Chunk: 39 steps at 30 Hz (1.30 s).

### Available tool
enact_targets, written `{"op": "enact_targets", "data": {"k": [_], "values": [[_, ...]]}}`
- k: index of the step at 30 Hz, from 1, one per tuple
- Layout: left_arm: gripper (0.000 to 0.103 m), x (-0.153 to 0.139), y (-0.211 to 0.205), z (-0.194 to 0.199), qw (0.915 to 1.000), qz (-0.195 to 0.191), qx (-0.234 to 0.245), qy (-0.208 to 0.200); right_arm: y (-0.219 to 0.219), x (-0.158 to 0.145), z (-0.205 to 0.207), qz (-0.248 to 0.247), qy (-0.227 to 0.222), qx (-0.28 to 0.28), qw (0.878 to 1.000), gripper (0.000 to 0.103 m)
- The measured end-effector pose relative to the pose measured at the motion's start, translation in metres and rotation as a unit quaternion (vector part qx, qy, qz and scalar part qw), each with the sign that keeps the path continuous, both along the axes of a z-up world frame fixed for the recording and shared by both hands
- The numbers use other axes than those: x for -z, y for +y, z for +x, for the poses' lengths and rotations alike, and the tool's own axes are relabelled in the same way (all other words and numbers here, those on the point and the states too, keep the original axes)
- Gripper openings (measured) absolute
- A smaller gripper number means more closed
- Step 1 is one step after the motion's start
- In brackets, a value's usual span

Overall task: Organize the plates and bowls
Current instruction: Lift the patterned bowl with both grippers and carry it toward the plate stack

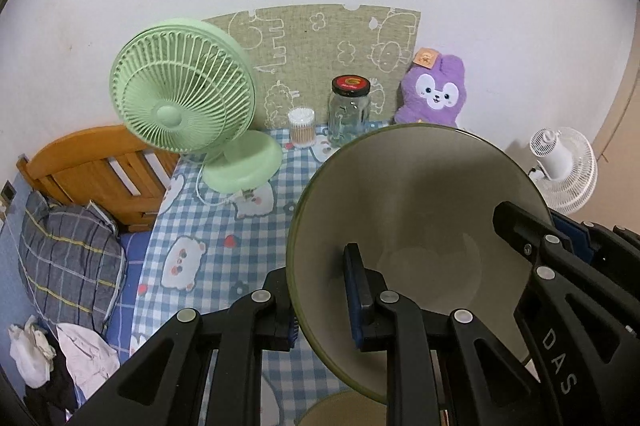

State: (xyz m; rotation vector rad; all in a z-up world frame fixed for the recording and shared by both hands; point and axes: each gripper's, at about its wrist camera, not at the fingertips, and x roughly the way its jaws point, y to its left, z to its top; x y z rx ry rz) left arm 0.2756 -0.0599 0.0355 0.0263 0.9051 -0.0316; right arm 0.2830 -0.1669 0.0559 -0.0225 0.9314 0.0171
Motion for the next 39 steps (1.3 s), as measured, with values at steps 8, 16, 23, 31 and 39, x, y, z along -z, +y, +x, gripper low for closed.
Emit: {"op": "enact_targets", "data": {"k": [8, 16, 23, 31, 39], "values": [[0.017, 0.005, 0.011, -0.036, 0.9999, -0.006, 0.01, 0.007, 0.009, 0.002, -0.039, -0.006, 0.005, -0.001, 1.0, 0.016], [0.018, 0.016, 0.018, -0.065, 0.9997, -0.015, 0.012, 0.018, 0.015, 0.01, -0.073, -0.001, 0.013, 0.003, 1.0, 0.016], [0.017, 0.033, 0.02, -0.086, 0.9994, -0.01, 0.017, 0.03, 0.017, 0.029, -0.094, 0.001, 0.031, 0.009, 0.999, 0.016], [0.017, 0.06, 0.024, -0.104, 0.9981, -0.008, 0.018, 0.059, 0.019, 0.058, -0.112, 0.004, 0.065, 0.012, 0.998, 0.016], [0.017, 0.079, 0.027, -0.116, 0.9971, -0.015, 0.016, 0.073, 0.02, 0.077, -0.124, 0.004, 0.083, 0.017, 0.996, 0.016]]}}
